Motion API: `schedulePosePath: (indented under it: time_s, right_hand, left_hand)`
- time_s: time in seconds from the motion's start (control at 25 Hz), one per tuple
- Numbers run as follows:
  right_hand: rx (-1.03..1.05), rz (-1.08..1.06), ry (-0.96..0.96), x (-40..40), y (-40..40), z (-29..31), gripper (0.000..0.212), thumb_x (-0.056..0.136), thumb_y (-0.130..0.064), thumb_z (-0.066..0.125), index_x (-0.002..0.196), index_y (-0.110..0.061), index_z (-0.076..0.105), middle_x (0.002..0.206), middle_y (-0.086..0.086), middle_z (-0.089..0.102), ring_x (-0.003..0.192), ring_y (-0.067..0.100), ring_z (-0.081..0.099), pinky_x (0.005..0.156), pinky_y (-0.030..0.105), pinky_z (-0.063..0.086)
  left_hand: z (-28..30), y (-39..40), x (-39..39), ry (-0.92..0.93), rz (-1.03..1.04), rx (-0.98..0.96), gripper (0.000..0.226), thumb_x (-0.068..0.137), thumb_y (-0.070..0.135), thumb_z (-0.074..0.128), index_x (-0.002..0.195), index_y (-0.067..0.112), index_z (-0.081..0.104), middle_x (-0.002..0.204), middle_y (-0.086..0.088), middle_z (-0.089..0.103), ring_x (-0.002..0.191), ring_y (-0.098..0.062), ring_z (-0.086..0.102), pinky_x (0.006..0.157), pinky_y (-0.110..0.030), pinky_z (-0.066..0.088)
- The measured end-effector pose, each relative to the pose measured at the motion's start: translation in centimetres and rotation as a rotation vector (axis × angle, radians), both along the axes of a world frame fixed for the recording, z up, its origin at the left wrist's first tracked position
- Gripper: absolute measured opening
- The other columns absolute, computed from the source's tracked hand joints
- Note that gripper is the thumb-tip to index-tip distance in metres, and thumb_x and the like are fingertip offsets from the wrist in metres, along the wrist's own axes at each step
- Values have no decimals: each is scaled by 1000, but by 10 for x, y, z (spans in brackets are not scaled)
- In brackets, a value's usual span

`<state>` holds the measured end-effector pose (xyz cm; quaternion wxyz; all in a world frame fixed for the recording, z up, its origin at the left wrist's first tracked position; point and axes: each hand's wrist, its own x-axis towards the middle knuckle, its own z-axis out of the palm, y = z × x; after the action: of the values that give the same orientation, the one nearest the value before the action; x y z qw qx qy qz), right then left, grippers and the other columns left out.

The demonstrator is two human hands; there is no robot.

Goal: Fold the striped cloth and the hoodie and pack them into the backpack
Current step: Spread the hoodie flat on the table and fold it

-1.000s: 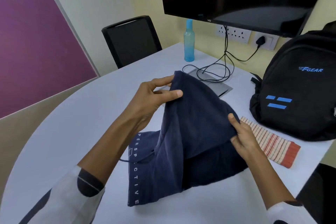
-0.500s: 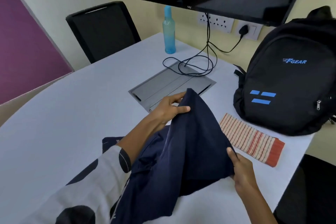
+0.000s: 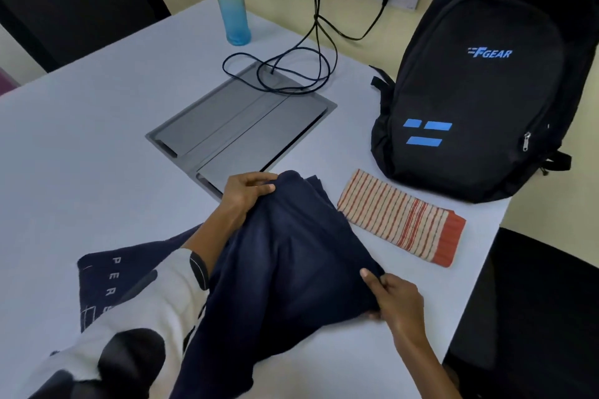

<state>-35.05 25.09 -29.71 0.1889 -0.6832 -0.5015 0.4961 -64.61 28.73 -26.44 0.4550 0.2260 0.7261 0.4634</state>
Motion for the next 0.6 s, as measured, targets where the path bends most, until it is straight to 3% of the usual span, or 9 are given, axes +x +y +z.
schedulePosePath:
  time_s: [0.08, 0.16, 0.24, 0.32, 0.44, 0.52, 0.6]
  right_hand:
    - [120, 74, -101, 2, -2, -1, 39, 79, -39, 72, 66, -8, 54, 61, 4, 62, 53, 18, 61, 56, 27, 54]
    - [416, 148, -264, -1, -4, 0, 31, 81, -41, 69, 92, -13, 64, 90, 1, 64, 80, 15, 61, 71, 28, 53]
    - [706, 318, -288, -14, -3, 3, 42, 89, -46, 57, 118, -16, 60, 120, 4, 55, 111, 16, 52, 89, 30, 48]
    - [828, 592, -259, -41, 3, 5, 51, 95, -51, 41, 137, -23, 48, 145, 3, 41, 136, 18, 35, 109, 36, 33]
    - [816, 941, -362, -92, 11, 3, 62, 93, -66, 17, 148, -38, 23, 160, -3, 15, 148, 22, 6, 117, 54, 9]
    - [744, 1029, -476, -122, 17, -1, 74, 84, -78, 4, 149, -43, 8, 161, -6, 2, 148, 22, -7, 114, 61, -3]
    - [671, 1055, -590, -136, 26, -9, 84, 74, -85, -2, 148, -45, -1, 161, -7, -4, 147, 21, -13, 112, 62, -11]
  left_hand:
    - [-5, -5, 2, 245, -64, -56, 23, 82, 11, 71, 104, 17, 71, 96, -1, 67, 85, -12, 62, 95, -28, 48]
    - [0, -22, 9, 513, -104, -24, 33, 88, 25, 65, 120, 16, 62, 114, -4, 59, 98, -14, 59, 90, -23, 43]
    - [13, -57, 17, 697, -103, 92, 36, 93, 31, 56, 126, 18, 57, 124, -1, 51, 110, -15, 53, 91, -22, 39]
    - [15, -107, 27, 824, -78, 157, 40, 95, 37, 50, 130, 19, 52, 133, 0, 46, 120, -16, 47, 99, -30, 39]
    - [-2, -176, 59, 1008, -125, 69, 62, 91, 51, 44, 139, 13, 42, 150, -7, 33, 138, -22, 30, 113, -44, 26]
    - [-23, -202, 75, 1158, -275, -94, 72, 91, 58, 34, 146, 11, 30, 156, -11, 20, 145, -25, 16, 115, -47, 14]
    - [-38, -212, 82, 1226, -380, -257, 75, 93, 63, 23, 149, 14, 24, 158, -13, 12, 146, -27, 12, 114, -51, 13]
